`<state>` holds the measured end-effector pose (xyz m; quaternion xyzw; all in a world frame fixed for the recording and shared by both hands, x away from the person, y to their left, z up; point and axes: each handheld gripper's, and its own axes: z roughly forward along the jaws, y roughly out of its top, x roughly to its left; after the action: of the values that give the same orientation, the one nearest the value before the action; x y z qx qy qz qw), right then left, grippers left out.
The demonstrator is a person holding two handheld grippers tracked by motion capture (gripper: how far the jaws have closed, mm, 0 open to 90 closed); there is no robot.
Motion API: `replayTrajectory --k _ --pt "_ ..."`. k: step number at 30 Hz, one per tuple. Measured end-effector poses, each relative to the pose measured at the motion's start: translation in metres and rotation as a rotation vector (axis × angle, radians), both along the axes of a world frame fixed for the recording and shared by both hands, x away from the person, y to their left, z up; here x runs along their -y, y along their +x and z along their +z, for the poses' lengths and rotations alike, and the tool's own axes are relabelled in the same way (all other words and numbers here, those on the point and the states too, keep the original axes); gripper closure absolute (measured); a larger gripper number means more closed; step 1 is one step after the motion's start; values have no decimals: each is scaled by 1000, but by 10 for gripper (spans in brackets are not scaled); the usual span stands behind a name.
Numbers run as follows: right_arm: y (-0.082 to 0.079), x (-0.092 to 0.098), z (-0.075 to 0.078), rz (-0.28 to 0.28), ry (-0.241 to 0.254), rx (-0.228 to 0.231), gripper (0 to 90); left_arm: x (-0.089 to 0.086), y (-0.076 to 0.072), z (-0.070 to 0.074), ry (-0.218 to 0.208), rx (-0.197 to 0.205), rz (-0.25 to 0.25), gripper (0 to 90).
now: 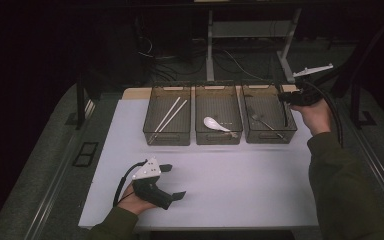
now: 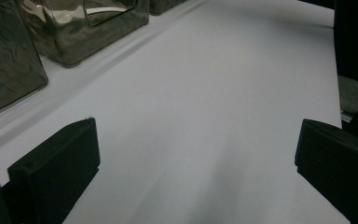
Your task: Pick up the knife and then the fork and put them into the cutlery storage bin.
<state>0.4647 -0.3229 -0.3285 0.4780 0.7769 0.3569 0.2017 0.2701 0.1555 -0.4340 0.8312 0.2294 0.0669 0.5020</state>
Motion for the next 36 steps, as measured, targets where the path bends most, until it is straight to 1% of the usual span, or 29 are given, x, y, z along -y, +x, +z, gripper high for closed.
replayTrajectory --k 7,12,16,19,22,24,28,34,35,36 --pt "3 5 -28 -15 -27 -49 801 0 0 0 1 -1 -1 0" --pt "5 4 -41 -11 -62 -86 801 0 0 0 2 -2 -1 0" --pt "6 2 -46 -9 -82 -107 801 0 0 0 0 -1 -1 0" --pt "7 0 -50 -3 -116 -125 800 0 0 0 0 -1 -1 0" --pt "9 -2 -53 -2 -117 -139 800 0 0 0 0 0 -2 0" --pt "10 -3 -55 -2 -125 -157 800 1 0 0 1 0 -2 0" --pt "12 -7 -56 -9 -139 -173 799 1 -1 0 -1 -1 -2 0" --pt "18 -15 -62 1 -168 -196 782 1 0 0 -2 -3 -2 0" --pt "19 -17 -64 6 -166 -206 772 1 -1 0 -3 -3 -2 0" --pt "20 -18 -66 10 -164 -217 788 1 -1 0 -3 -3 -2 0"
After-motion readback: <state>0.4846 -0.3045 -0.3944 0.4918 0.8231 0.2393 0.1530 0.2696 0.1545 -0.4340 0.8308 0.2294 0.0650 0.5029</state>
